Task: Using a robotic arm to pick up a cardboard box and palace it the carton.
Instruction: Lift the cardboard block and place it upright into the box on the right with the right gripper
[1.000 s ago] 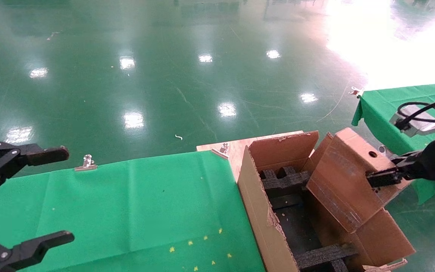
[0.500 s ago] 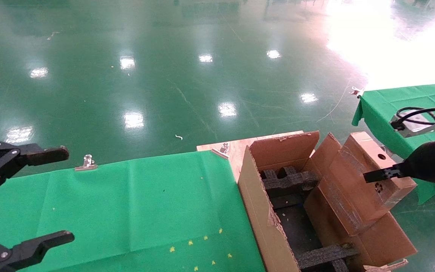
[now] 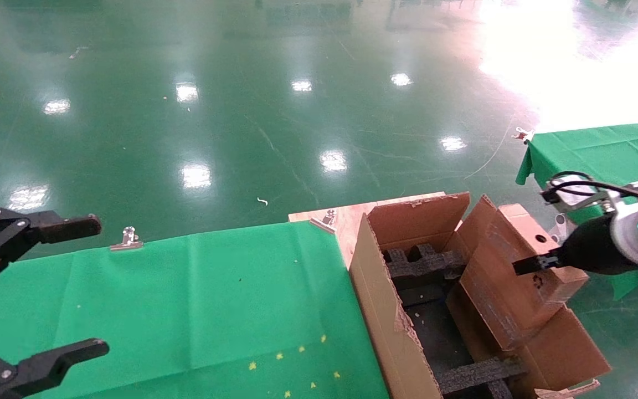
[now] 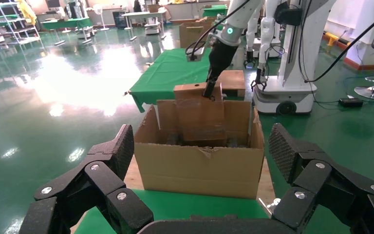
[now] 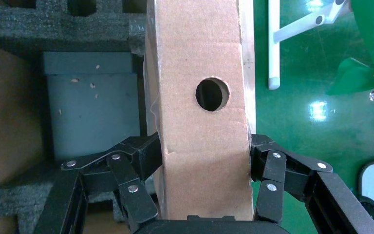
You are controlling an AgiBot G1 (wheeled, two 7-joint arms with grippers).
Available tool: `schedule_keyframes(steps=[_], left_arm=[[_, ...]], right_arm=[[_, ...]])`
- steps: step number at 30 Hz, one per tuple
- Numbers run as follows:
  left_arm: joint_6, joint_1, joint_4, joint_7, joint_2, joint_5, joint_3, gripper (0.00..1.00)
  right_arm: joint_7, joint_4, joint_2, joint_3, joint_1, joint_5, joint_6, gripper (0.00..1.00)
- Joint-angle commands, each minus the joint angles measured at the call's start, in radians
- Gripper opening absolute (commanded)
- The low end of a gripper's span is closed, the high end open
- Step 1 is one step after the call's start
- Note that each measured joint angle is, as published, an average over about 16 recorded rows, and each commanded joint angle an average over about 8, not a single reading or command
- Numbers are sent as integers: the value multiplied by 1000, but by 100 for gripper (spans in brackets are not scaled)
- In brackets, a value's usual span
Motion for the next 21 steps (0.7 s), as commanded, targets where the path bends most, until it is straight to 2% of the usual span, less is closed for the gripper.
schedule_keyframes(steps=[1,12,21], left_arm=[[0,0,0,0,0,0,0,100],[0,0,0,0,0,0,0,100],[0,0,0,0,0,0,1,100]], right_arm=[[28,1,-18,-5,-16,-11,12,0],[177,0,-71,-23,-101,-94,97,0],[256,-1,-91,-33,-162,-136,157,0]])
